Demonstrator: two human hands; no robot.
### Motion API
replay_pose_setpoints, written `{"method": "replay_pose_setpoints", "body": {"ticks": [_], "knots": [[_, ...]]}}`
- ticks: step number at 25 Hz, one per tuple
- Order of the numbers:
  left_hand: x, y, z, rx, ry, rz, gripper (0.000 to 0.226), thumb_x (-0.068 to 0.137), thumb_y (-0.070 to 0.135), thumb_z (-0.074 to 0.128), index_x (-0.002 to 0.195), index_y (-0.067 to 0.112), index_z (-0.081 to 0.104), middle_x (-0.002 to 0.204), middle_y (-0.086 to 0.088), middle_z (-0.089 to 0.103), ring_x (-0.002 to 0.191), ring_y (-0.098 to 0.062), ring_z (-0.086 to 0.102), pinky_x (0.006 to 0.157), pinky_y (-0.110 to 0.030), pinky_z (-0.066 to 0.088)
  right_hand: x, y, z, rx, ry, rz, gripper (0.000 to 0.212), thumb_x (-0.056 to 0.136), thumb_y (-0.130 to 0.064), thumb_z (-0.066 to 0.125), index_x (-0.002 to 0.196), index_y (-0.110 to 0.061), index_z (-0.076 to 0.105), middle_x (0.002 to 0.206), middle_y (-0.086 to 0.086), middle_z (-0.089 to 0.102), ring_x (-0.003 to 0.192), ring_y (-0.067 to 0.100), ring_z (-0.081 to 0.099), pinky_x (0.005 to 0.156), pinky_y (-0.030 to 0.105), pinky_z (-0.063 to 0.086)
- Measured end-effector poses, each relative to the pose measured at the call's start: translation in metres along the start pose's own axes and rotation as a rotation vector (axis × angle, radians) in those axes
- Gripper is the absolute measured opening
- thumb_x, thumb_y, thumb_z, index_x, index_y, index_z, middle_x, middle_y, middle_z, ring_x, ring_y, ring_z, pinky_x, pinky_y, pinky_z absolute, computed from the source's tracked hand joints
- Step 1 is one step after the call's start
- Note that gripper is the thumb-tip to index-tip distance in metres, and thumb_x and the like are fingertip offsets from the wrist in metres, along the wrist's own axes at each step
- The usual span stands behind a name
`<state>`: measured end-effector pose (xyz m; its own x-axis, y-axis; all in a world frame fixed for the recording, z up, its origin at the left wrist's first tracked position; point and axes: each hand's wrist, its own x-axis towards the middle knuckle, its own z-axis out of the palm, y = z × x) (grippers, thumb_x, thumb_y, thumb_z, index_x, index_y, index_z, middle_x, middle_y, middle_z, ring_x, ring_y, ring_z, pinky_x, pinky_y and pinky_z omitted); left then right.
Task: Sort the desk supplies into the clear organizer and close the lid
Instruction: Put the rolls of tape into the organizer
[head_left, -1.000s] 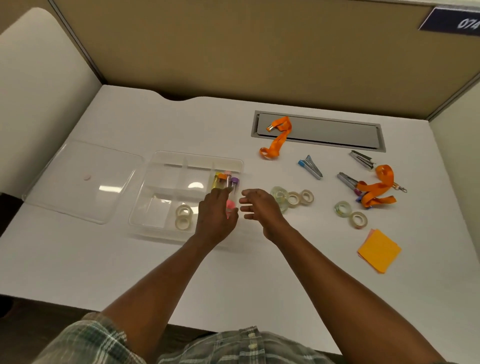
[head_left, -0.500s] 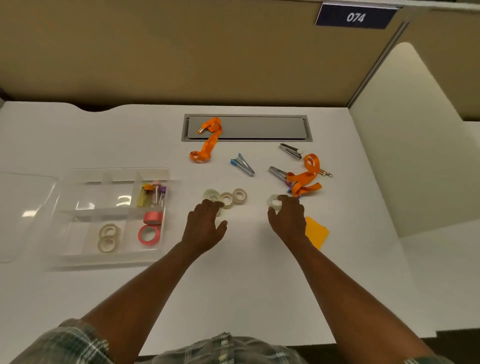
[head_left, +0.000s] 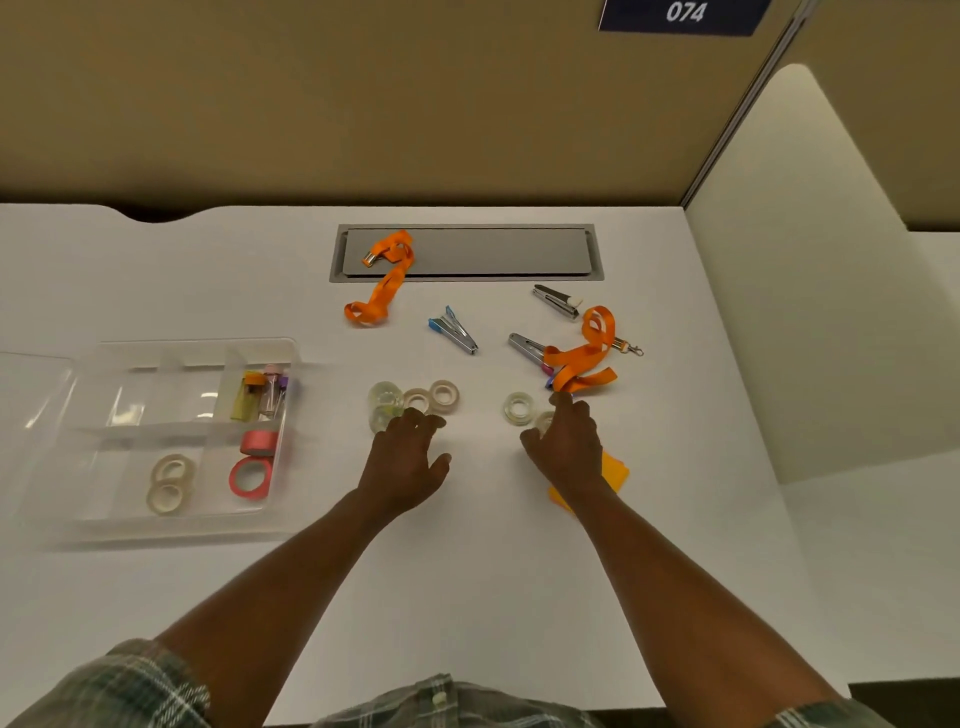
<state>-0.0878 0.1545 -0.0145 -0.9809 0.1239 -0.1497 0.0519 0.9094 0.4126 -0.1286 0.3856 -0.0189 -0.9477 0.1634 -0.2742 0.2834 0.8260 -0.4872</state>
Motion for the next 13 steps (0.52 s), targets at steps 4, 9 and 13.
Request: {"method": "replay_pose_setpoints", "body": {"ticks": [4, 9, 13], "knots": [[0.016, 0.033, 0.006, 0.021, -0.070, 0.122, 0.052, 0.082, 0.041, 0.057, 0.128, 0.016, 0.057, 0.133, -0.009, 0.054, 0.111, -0.031, 0.056, 0.086, -0.040, 0.048, -0.008, 0.002, -0.006, 0.089, 0.006, -0.014, 0.054, 0.079, -0.030, 0.071, 0.128, -0.018, 0.051, 0.119, 0.009, 0.057, 0.109, 0.030, 0.058, 0.082, 0.033, 0.046], [0.047, 0.089, 0.021, 0.117, -0.219, 0.231, 0.047, 0.090, 0.042, 0.058, 0.130, 0.018, 0.058, 0.159, -0.004, 0.028, 0.129, -0.029, 0.044, 0.098, -0.042, 0.044, -0.020, 0.010, -0.016, 0.043, 0.012, -0.044, 0.059, 0.084, -0.037, 0.071, 0.136, -0.019, 0.047, 0.129, 0.004, 0.058, 0.117, 0.025, 0.059, 0.087, 0.036, 0.051], [0.061, 0.105, 0.030, 0.250, -0.355, 0.162, 0.049, 0.090, 0.045, 0.057, 0.127, 0.013, 0.056, 0.161, -0.010, 0.020, 0.128, -0.030, 0.044, 0.096, -0.043, 0.043, -0.024, 0.015, -0.024, 0.024, 0.006, -0.048, 0.062, 0.084, -0.037, 0.072, 0.137, -0.020, 0.047, 0.133, 0.004, 0.058, 0.119, 0.023, 0.058, 0.090, 0.036, 0.050]]}}
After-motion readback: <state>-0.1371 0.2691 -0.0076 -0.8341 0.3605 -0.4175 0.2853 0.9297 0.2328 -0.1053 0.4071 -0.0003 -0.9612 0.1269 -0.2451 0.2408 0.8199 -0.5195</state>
